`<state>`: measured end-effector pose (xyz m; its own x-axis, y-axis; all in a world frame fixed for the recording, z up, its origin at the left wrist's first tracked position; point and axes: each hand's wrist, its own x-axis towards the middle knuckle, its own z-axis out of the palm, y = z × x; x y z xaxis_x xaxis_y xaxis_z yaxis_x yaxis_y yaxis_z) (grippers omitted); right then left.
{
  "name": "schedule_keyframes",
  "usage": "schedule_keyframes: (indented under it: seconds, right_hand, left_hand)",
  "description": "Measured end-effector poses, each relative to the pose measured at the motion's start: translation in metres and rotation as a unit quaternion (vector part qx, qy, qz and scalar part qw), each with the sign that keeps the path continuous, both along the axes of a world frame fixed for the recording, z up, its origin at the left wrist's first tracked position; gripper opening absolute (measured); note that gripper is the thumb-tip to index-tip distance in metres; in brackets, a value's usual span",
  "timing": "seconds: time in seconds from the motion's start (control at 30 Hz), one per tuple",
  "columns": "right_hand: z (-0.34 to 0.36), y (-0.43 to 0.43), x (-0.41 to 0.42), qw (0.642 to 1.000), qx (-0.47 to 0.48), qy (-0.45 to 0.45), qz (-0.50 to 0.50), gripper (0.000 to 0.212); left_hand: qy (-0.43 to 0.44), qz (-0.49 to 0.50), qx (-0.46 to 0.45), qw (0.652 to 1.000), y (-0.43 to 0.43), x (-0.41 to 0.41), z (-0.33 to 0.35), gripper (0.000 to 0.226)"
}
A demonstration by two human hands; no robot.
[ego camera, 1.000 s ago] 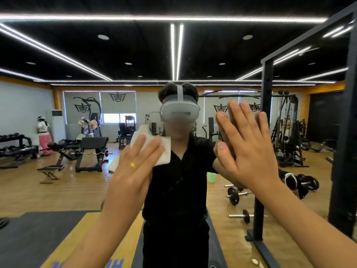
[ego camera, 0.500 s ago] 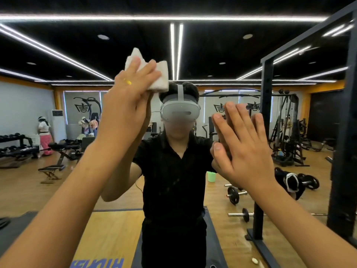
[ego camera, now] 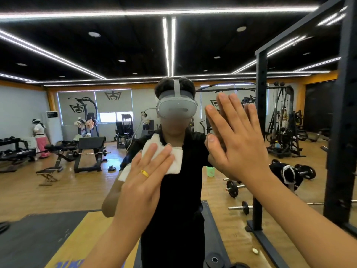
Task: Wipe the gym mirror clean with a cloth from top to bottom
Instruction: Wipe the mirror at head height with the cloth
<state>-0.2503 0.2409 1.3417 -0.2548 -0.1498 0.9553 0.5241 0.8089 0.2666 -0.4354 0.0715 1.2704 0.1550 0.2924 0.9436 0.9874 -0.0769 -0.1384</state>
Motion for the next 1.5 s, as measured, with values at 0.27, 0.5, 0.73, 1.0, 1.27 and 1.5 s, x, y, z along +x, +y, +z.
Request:
schedule_keyframes:
  seconds: [0.27, 0.5, 0.73, 1.0, 1.27, 1.5]
  right_hand:
    - [0.0, 0.002, 0.0, 1.0, 0.011, 0.004, -0.007, 0.061]
    - [0.0, 0.003, 0.0, 1.0, 0.011, 0.007, -0.001, 0.061]
    - [-0.001, 0.003, -0.001, 1.0, 0.005, 0.002, 0.002, 0.061]
    - [-0.001, 0.001, 0.0, 1.0, -0.001, 0.002, 0.009, 0.061]
    - [-0.001, 0.003, -0.001, 1.0, 0.012, 0.018, 0.02, 0.059]
    - [-0.001, 0.003, 0.0, 1.0, 0.004, 0.011, 0.018, 0.06]
  left_hand:
    - [0.018, -0.006, 0.05, 0.999, 0.031, 0.02, 0.107, 0.045]
    - [0.064, 0.012, 0.036, 0.997, 0.032, 0.021, 0.086, 0.043]
    - [0.113, 0.037, -0.033, 0.992, 0.013, 0.002, 0.045, 0.047]
    - [0.138, 0.016, -0.045, 0.989, 0.017, 0.002, 0.078, 0.046]
    - [0.09, 0.038, 0.082, 0.992, 0.048, 0.022, 0.166, 0.057]
    - [0.046, 0.016, 0.102, 0.994, 0.048, 0.031, 0.143, 0.051]
